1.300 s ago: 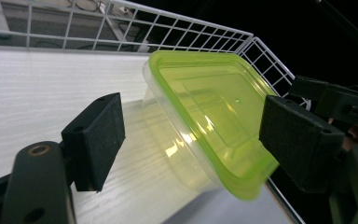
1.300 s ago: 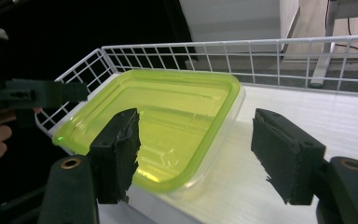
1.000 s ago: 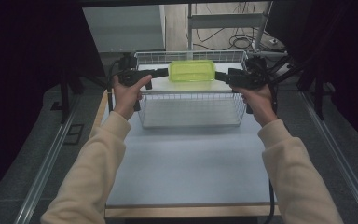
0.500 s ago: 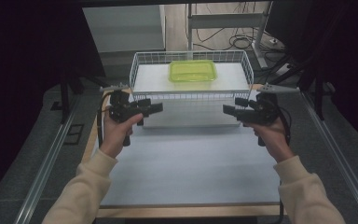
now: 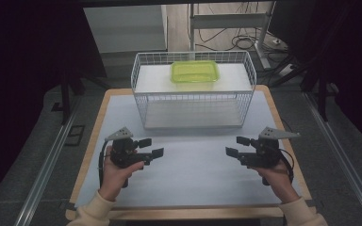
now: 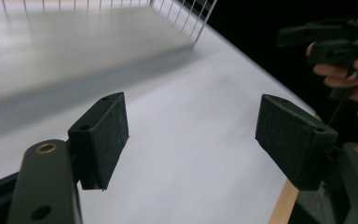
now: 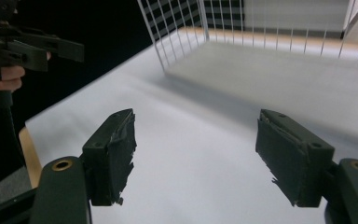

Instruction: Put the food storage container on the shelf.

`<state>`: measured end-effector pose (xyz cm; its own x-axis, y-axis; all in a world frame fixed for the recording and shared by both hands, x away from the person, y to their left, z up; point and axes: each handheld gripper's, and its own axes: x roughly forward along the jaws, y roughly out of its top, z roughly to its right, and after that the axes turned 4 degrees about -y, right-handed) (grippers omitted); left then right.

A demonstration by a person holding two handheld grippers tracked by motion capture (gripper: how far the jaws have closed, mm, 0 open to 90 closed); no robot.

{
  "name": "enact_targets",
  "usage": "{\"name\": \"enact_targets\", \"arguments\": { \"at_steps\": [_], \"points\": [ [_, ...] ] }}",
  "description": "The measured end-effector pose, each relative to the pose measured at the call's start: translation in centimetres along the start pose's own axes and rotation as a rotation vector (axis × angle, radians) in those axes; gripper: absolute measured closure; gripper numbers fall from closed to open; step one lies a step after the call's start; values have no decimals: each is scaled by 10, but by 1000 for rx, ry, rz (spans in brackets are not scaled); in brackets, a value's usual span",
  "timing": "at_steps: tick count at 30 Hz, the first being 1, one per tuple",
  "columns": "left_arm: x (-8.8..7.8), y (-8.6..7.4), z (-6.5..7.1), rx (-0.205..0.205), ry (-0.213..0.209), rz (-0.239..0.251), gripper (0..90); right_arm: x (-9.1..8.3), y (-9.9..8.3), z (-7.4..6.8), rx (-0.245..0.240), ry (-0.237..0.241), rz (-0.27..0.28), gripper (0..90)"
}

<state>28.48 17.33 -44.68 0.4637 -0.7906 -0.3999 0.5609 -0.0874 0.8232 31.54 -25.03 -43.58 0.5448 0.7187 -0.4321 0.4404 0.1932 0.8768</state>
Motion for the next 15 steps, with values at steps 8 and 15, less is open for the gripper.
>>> {"name": "enact_targets", "arguments": {
  "at_steps": [8, 15],
  "points": [
    [14, -30, -7, -35, 3, -61, 252, 9, -25, 1, 13, -2, -36, 282],
    [13, -37, -9, -35, 16, -57, 253, 8, -36, 3, 29, -14, -18, 279]
  ]
}}
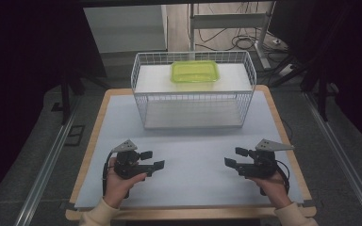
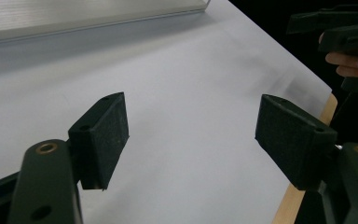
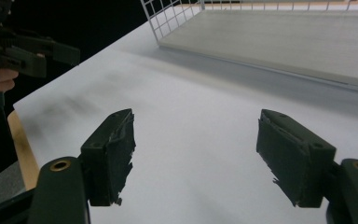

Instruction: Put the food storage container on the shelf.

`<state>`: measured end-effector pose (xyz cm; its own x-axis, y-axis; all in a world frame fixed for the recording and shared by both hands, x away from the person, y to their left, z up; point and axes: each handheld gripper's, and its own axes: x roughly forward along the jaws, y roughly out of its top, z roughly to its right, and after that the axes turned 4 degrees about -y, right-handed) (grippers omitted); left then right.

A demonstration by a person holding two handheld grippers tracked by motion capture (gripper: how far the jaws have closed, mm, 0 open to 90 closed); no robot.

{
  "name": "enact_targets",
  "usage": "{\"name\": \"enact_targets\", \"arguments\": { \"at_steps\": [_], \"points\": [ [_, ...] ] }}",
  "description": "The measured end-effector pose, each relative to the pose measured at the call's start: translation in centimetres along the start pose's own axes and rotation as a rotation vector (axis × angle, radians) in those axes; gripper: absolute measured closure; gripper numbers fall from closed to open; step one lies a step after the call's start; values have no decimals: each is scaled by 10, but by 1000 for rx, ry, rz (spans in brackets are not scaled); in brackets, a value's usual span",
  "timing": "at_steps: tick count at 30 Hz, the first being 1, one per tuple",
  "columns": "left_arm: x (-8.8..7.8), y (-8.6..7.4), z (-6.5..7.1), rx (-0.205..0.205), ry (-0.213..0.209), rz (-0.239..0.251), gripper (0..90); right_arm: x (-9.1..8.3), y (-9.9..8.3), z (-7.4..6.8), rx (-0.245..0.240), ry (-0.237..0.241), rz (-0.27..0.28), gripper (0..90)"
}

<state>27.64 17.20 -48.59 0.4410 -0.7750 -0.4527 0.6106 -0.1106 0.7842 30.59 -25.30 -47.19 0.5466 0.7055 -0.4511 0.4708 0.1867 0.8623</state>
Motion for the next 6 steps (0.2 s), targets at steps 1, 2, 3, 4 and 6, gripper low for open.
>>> {"name": "enact_targets", "arguments": {
  "at_steps": [1, 2, 3, 4, 6],
  "points": [
    [-1, 0, 0, -1, 3, 2, 252, -1, 0, 0, -2, -5, 11, 273],
    [-1, -1, 0, -2, 4, 2, 252, -2, 0, 0, -7, -10, 23, 265],
    [-2, -1, 0, -1, 5, 7, 252, -3, 0, 0, -9, -16, 39, 258],
    [-2, -2, -1, 1, 7, 8, 252, -4, 0, 0, -14, -19, 51, 251],
    [-3, -2, -1, 5, 11, 7, 252, -4, -2, 0, -37, -29, 65, 229]
  ]
}}
